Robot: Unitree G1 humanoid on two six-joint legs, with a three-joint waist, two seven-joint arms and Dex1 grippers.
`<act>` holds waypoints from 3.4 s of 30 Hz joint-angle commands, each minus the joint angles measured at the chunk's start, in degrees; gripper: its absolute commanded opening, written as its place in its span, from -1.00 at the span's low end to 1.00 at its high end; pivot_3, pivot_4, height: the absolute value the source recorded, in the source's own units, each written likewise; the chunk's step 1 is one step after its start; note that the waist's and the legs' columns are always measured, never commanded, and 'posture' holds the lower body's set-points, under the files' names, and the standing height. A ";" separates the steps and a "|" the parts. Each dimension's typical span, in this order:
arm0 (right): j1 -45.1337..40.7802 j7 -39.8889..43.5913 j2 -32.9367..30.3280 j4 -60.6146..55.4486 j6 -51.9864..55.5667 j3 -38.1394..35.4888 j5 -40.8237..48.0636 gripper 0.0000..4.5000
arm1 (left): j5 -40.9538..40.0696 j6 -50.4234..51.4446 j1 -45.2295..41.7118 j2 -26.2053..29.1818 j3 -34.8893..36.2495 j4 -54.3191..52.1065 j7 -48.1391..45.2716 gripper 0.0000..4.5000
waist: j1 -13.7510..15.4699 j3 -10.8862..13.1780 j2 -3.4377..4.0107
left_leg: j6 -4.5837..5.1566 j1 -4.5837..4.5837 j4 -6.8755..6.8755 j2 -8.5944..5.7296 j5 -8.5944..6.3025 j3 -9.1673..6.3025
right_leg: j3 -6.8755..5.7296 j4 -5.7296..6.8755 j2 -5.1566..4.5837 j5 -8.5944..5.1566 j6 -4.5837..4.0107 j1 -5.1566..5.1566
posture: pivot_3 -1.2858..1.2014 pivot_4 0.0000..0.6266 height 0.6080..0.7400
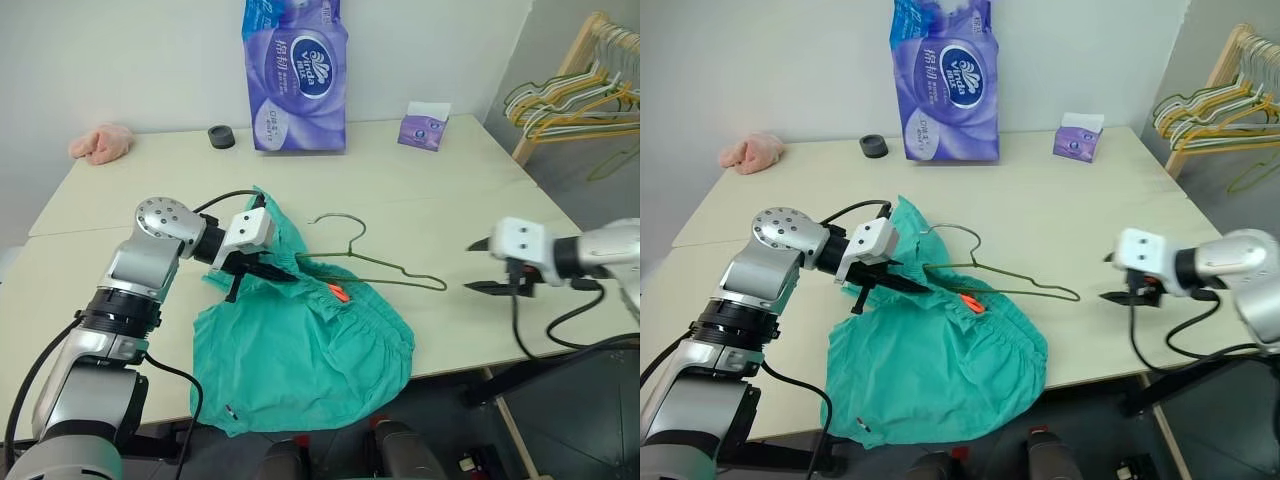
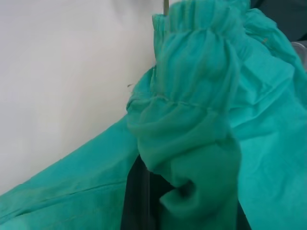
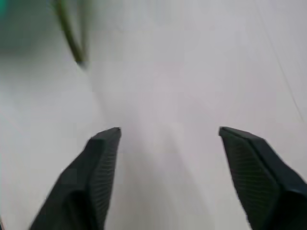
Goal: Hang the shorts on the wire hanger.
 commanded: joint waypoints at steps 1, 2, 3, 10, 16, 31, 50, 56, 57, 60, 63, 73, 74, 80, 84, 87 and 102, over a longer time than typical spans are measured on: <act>6.93 0.39 1.20 -4.73 7.10 -8.41 8.23 0.98 | -1.17 0.51 -0.17 0.36 1.49 -1.92 1.18 -1.00 | -0.02 0.00 0.00 | 0.00 0.00 0.00 0.01 0.00 -0.01 | 0.01 0.01 0.00 0.00 0.00 0.00 | -0.15 -0.73 1.00; 10.14 0.60 1.71 -7.73 10.81 -10.45 11.45 0.98 | -1.28 0.77 -0.22 0.30 1.63 -1.82 1.45 -1.00 | -0.03 0.00 0.00 | 0.00 0.01 0.00 0.02 0.00 -0.02 | 0.01 0.02 0.00 0.00 0.00 0.01 | -0.15 -0.72 1.00; 13.92 0.06 2.59 -11.62 14.50 -12.05 14.56 0.98 | -1.38 1.02 -0.35 0.23 1.80 -1.65 1.84 -1.00 | -0.03 0.00 0.00 | 0.01 0.00 -0.01 0.03 0.00 -0.02 | 0.01 0.03 0.00 0.00 0.00 0.01 | -0.15 -0.72 1.00; 22.59 -16.73 17.10 -27.89 32.40 -13.53 25.99 0.98 | -1.62 1.71 -1.05 0.01 2.15 -1.13 3.10 -1.00 | -0.18 0.02 0.04 | 0.03 0.08 0.00 0.05 -0.03 0.01 | 0.07 0.07 0.05 -0.02 0.03 0.03 | -0.15 -0.71 1.00; 24.57 -26.07 26.13 -32.07 37.46 -10.10 28.28 0.98 | -1.52 1.51 -1.07 0.07 2.19 -1.19 3.44 -1.00 | 0.21 0.01 0.02 | 0.02 0.06 0.03 0.00 -0.03 0.02 | 0.08 0.04 0.06 -0.02 0.03 0.05 | -0.14 -0.72 1.00; 24.76 -32.91 32.42 -30.94 40.90 -4.74 29.42 0.27 | -1.62 1.14 -1.11 0.18 2.86 -1.09 4.93 -1.00 | 0.10 0.00 0.02 | 0.03 0.06 0.03 0.00 -0.03 0.02 | 0.09 0.05 0.07 -0.02 0.04 0.04 | -0.13 -0.76 1.00; 8.05 -26.71 23.93 -15.32 41.15 -17.03 33.99 -0.98 | -13.01 17.99 1.02 4.00 8.91 -9.40 4.57 -1.00 | -0.03 0.00 0.03 | 0.03 0.05 0.01 0.00 -0.03 0.04 | 0.11 0.04 0.07 -0.02 0.03 0.02 | -0.13 -0.75 1.00; 6.23 -22.17 18.47 -11.16 37.94 -14.84 31.40 -0.98 | -15.24 22.90 3.81 9.73 7.83 -13.04 1.61 -1.00 | -0.12 0.00 0.03 | 0.05 0.08 -0.01 0.01 -0.04 0.06 | 0.14 0.04 0.09 -0.02 0.04 0.03 | -0.12 -0.76 1.00; 6.00 -21.91 18.23 -10.92 37.64 -14.66 31.35 -0.98 | -14.78 22.46 4.15 10.26 7.55 -12.75 1.59 -1.00 | -0.11 0.00 0.03 | 0.05 0.08 -0.01 0.02 -0.05 0.06 | 0.13 0.04 0.10 -0.02 0.04 0.03 | -0.12 -0.76 1.00; 5.53 -21.78 17.96 -10.57 36.81 -14.38 31.22 -0.98 | -12.98 20.37 4.59 11.52 6.53 -12.04 1.51 -1.00 | 0.07 0.00 0.03 | 0.06 0.07 -0.01 0.02 -0.05 0.06 | 0.12 0.04 0.09 -0.02 0.03 0.02 | -0.12 -0.76 1.00; 5.27 -21.76 17.73 -10.44 36.40 -14.48 31.19 -0.98 | -11.68 18.87 4.53 12.19 5.72 -11.00 1.42 -1.00 | 0.28 0.00 0.03 | 0.06 0.06 0.01 -0.01 -0.05 0.09 | 0.15 0.03 0.07 -0.02 0.04 0.03 | -0.12 -0.75 1.00; 5.57 -20.72 15.48 -14.14 36.30 -14.78 31.63 -0.98 | -6.25 13.81 3.85 13.37 2.77 -6.80 1.22 -1.00 | 0.13 0.01 0.04 | 0.06 0.07 0.00 0.00 -0.05 0.12 | 0.17 0.04 0.08 -0.02 0.04 0.01 | -0.13 -0.73 1.00; 5.39 -20.26 14.74 -14.71 35.95 -14.40 31.28 -0.98 | -5.28 12.71 3.91 13.54 2.34 -6.29 1.23 -1.00 | 0.11 0.01 0.04 | 0.06 0.06 0.00 0.01 -0.05 0.11 | 0.17 0.04 0.08 -0.02 0.04 0.01 | -0.13 -0.73 1.00; 0.18 -16.78 12.50 -15.94 32.45 -7.07 27.84 -0.98 | -3.01 10.22 3.15 11.54 0.50 -5.11 2.29 -1.00 | -0.09 0.01 0.05 | 0.07 0.08 0.00 0.01 -0.05 0.12 | 0.17 0.03 0.08 -0.03 0.05 0.00 | -0.14 -0.73 1.00; -5.83 -15.44 14.46 -14.88 29.44 -0.58 23.66 -0.98 | -1.59 8.89 2.33 8.87 -1.09 -5.04 3.12 -1.00 | -0.10 0.01 0.05 | 0.08 0.07 0.00 0.02 -0.06 0.13 | 0.18 0.04 0.09 -0.03 0.05 -0.01 | -0.15 -0.73 1.00; -9.23 -14.81 15.24 -15.49 29.02 1.73 22.12 -0.98 | -0.56 8.23 2.22 7.51 -1.64 -5.04 3.71 -1.00 | -0.09 0.02 0.05 | 0.08 0.06 0.01 0.01 -0.06 0.14 | 0.19 0.04 0.09 -0.03 0.05 -0.02 | -0.15 -0.73 1.00; -2.42 -14.45 8.03 -23.60 28.87 2.78 15.99 0.32 | 0.10 7.45 4.49 5.27 -1.51 -6.58 5.77 -1.00 | -0.07 0.02 0.06 | 0.08 0.04 0.01 0.02 -0.07 0.11 | 0.18 0.02 0.04 -0.02 0.04 -0.03 | -0.15 -0.71 1.00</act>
